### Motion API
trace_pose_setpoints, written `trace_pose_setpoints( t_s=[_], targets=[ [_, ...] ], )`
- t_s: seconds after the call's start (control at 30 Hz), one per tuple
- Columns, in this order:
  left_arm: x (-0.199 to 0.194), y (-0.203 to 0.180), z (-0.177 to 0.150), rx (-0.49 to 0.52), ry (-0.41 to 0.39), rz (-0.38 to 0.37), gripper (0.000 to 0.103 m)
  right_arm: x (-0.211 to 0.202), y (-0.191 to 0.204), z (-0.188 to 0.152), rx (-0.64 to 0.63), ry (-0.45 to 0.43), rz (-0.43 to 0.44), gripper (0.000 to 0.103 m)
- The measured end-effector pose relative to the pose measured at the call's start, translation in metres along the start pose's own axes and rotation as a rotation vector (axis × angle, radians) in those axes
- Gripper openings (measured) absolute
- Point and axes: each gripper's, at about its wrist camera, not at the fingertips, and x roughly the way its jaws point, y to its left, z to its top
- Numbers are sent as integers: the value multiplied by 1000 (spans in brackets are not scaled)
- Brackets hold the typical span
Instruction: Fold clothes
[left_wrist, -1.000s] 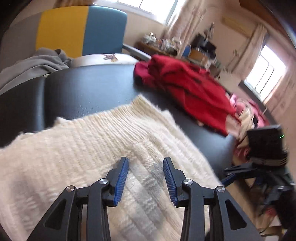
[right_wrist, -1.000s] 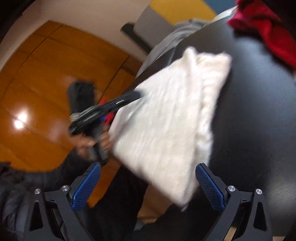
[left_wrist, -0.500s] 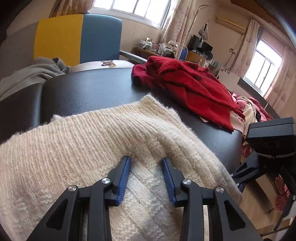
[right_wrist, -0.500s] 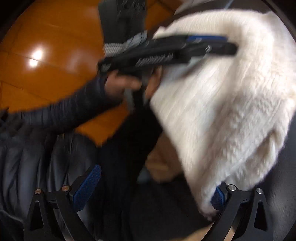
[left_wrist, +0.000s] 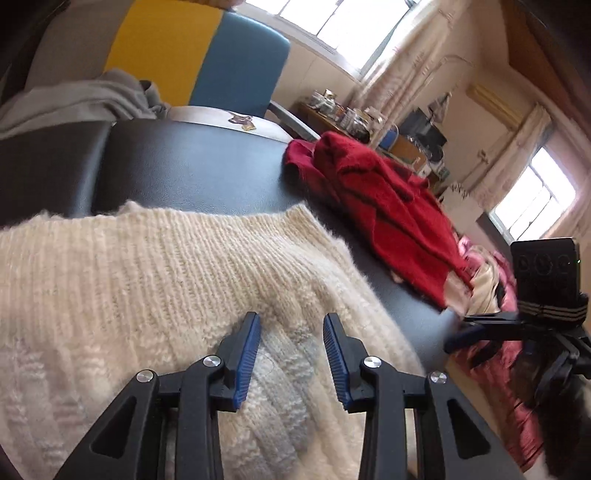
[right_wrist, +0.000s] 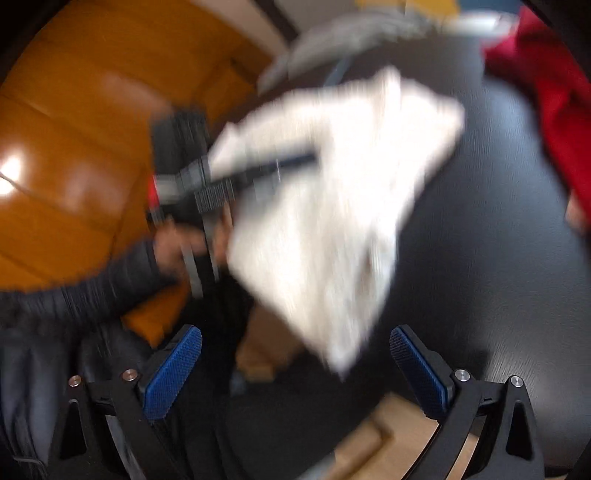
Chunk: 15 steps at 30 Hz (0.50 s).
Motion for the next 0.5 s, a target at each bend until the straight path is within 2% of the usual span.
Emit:
trace_pose_setpoints(
  t_s=[0.07, 0.13, 0.23, 0.27, 0.3, 0.37, 0.43, 0.5],
  targets=[
    [-19, 7, 2, -35, -43, 26, 36, 0, 7, 20, -7, -149, 45, 103],
    [-42, 22, 1, -40, -91, 100, 36, 14, 14, 38, -14, -233, 38, 103],
    [-68, 57, -6, -66, -118, 247, 37, 59, 18, 63, 28, -275, 8, 103],
    [-71, 70, -11, -64, -102, 306, 36, 71, 14, 70, 48, -276, -35, 103],
    [-69, 85, -17, -77, -73, 306, 31, 82, 10, 77, 68, -276, -83, 103],
    [-77, 97, -26, -110, -97, 239, 29, 86, -12, 87, 141, -254, -189, 103],
    [-76, 93, -28, -114, -94, 252, 28, 85, -18, 85, 112, -314, -238, 103],
    [-73, 86, -26, -100, -85, 261, 29, 86, -16, 83, 65, -304, -340, 103]
  ],
)
